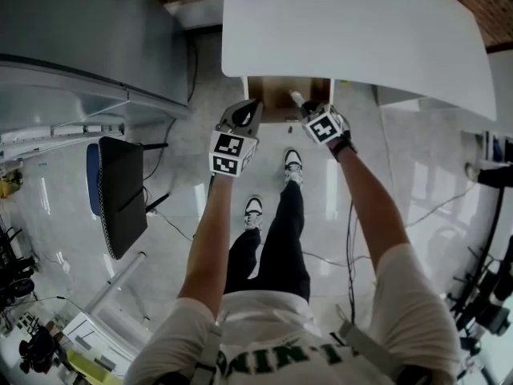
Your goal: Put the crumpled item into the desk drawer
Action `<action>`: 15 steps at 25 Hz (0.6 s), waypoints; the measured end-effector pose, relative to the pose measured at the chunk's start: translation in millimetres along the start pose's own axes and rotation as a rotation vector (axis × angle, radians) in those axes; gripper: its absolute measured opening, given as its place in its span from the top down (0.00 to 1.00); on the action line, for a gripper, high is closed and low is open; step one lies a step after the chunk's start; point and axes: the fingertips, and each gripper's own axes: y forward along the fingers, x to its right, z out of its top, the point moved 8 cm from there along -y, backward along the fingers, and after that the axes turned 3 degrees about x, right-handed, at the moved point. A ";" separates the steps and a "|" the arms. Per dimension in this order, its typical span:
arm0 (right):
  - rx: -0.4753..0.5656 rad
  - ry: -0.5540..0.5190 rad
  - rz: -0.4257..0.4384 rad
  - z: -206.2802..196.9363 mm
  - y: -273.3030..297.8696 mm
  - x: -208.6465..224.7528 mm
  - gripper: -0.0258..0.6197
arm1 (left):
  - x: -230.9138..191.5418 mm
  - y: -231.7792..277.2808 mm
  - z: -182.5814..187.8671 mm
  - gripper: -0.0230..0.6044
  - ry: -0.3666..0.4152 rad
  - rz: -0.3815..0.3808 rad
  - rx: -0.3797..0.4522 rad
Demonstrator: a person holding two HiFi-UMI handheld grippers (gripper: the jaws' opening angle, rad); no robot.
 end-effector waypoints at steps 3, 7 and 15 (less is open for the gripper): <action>-0.029 -0.013 -0.001 -2.6 5.0 5.0 0.95 | 1.8 4.6 -1.9 0.97 0.000 -0.011 0.014; -0.035 -0.011 0.000 0.4 6.3 9.1 0.95 | 3.5 5.9 -2.4 0.97 -0.008 -0.028 0.025; 0.003 0.081 0.033 6.3 0.7 1.7 0.73 | 4.3 0.5 5.4 0.97 -0.010 -0.038 0.048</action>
